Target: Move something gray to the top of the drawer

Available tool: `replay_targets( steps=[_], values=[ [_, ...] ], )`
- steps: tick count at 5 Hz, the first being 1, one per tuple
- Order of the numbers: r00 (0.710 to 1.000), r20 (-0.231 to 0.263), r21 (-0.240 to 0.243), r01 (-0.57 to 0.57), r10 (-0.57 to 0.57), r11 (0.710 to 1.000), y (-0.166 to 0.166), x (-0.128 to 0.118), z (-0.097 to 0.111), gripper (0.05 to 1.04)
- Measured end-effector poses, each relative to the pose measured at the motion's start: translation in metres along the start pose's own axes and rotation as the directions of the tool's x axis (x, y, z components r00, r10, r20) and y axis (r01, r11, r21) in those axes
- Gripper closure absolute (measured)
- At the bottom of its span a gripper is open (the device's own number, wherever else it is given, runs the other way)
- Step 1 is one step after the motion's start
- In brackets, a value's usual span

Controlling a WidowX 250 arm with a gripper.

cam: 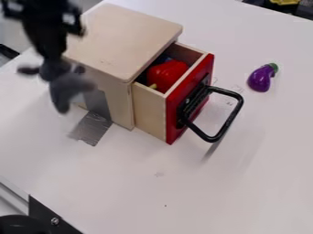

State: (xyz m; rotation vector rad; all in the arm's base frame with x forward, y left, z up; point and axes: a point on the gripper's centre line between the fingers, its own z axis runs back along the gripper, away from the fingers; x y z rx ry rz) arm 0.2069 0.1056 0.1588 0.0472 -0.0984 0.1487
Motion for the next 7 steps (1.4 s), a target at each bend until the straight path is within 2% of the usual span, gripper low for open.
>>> replay_targets(
  steps=[1, 2, 3, 5, 6, 7],
  values=[
    [0.999, 0.022, -0.01, -0.023, 0.023, 1.0, 0.002, 0.025, 0.013, 1.03],
    [0.999, 0.023, -0.027, -0.036, 0.037, 0.999, 0.0, 0.053, 0.015, 1.03],
    [1.0, 0.013, -0.022, -0.024, 0.024, 0.999, -0.009, 0.078, 0.008, 1.03],
    [1.0, -0.027, 0.01, -0.013, 0.013, 1.0, -0.018, 0.097, -0.008, 1.011],
    [0.999, -0.031, 0.02, -0.024, 0.024, 1.0, -0.016, 0.096, -0.008, 0.868],
    [0.998, -0.054, 0.022, -0.029, 0.03, 0.999, -0.018, 0.093, -0.007, 0.63]
  ],
)
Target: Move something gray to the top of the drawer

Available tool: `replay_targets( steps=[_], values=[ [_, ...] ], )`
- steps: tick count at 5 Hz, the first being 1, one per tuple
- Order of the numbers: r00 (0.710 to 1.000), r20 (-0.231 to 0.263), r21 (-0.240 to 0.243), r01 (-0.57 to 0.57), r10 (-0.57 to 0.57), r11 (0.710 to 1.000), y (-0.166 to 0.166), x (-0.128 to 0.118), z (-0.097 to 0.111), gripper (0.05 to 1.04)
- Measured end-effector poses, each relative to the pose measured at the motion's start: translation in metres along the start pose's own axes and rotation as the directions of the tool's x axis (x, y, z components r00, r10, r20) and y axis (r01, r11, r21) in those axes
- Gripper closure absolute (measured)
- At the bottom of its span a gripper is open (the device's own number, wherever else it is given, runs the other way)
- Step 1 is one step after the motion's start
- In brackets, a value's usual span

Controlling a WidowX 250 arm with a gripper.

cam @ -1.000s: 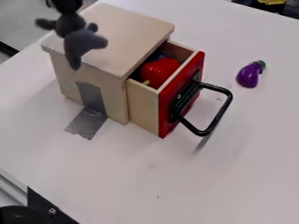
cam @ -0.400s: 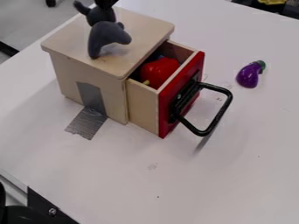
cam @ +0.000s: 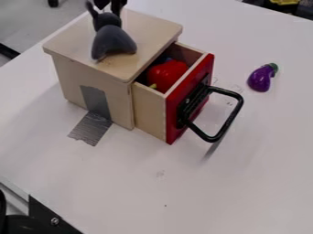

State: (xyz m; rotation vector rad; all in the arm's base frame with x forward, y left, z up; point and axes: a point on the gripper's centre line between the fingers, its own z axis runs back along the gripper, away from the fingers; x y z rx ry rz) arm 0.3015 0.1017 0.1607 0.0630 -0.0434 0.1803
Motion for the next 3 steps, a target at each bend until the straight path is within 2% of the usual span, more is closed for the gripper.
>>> replay_targets(
  steps=[1, 2, 3],
  values=[
    [0.999, 0.042, -0.001, -0.006, 0.006, 1.0, -0.002, -0.003, 0.019, 0.31],
    [0.996, 0.088, -0.031, -0.012, 0.015, 0.999, -0.008, -0.011, 0.042, 0.087],
    [0.991, 0.129, -0.052, -0.016, 0.023, 0.998, -0.016, -0.024, 0.066, 0.085]
  ],
)
